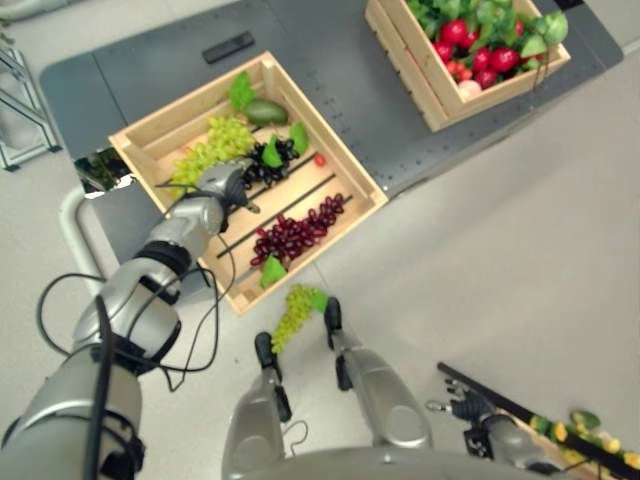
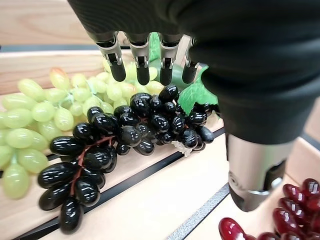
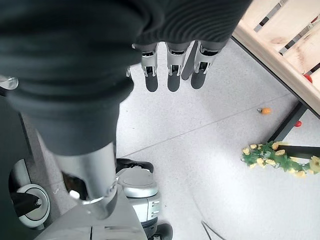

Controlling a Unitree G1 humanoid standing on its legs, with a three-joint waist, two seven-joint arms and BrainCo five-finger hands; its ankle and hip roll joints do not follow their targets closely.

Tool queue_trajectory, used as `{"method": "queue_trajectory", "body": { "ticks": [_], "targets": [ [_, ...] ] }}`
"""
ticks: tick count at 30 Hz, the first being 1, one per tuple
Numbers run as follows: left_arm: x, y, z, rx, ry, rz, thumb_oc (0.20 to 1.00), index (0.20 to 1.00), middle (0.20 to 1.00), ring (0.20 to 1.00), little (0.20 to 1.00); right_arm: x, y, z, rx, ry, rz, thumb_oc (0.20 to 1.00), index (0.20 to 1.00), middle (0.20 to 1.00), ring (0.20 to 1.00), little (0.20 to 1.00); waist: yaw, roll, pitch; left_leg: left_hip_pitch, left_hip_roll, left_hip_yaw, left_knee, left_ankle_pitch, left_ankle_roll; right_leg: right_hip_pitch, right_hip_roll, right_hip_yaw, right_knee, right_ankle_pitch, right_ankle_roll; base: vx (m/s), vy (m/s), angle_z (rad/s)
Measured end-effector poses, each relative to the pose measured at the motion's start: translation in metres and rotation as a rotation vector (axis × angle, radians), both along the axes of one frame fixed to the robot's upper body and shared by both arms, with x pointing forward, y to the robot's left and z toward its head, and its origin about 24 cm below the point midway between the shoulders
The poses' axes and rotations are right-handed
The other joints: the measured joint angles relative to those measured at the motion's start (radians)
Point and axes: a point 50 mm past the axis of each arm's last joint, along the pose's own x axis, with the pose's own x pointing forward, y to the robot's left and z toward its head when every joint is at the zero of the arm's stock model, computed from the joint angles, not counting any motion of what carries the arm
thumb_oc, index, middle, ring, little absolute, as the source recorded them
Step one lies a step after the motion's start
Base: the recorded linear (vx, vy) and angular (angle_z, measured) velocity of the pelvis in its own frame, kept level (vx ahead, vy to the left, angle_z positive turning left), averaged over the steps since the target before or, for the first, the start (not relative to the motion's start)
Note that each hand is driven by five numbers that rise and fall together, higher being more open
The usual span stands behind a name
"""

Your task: Pick up the fruits from the basket on one side to the basket on the other side

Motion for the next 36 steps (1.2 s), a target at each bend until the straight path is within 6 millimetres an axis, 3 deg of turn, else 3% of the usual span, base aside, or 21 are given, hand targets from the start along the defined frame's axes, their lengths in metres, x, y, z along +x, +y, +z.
{"method": "queue_trajectory", "body": {
  "ticks": [5,20,36],
  "targets": [
    [0.006,-0.003,0.023,0.003,-0.074,-0.006,1.000,1.000,1.000,1.000,1.000,0.003,0.000,0.001,0.009,-0.018,-0.014,1.000,1.000,1.000,1.000,1.000,-0.006,-0.004,0.004,-0.069,0.008,0.000,0.039,-0.008,-0.003,-0.060,0.001,0.000,0.019,0.000,-0.001,-0.02,-0.046,-0.02],
    [0.009,0.001,0.037,0.021,-0.130,0.018,1.000,1.000,1.000,1.000,1.000,0.022,0.004,0.012,0.035,-0.120,-0.001,1.000,1.000,1.000,1.000,1.000,-0.030,-0.010,0.010,-0.152,0.018,0.000,0.073,-0.013,-0.008,-0.137,0.011,0.001,0.035,0.005,-0.007,-0.01,-0.024,-0.01],
    [0.009,0.021,0.072,0.043,-0.249,0.080,1.000,1.000,1.000,1.000,1.000,0.034,-0.002,0.023,0.028,-0.195,0.002,1.000,1.000,1.000,1.000,1.000,-0.053,-0.028,0.018,-0.231,0.029,-0.001,0.083,-0.010,-0.012,-0.213,0.017,-0.001,0.037,0.012,-0.017,0.00,-0.048,0.00]
  ]
}}
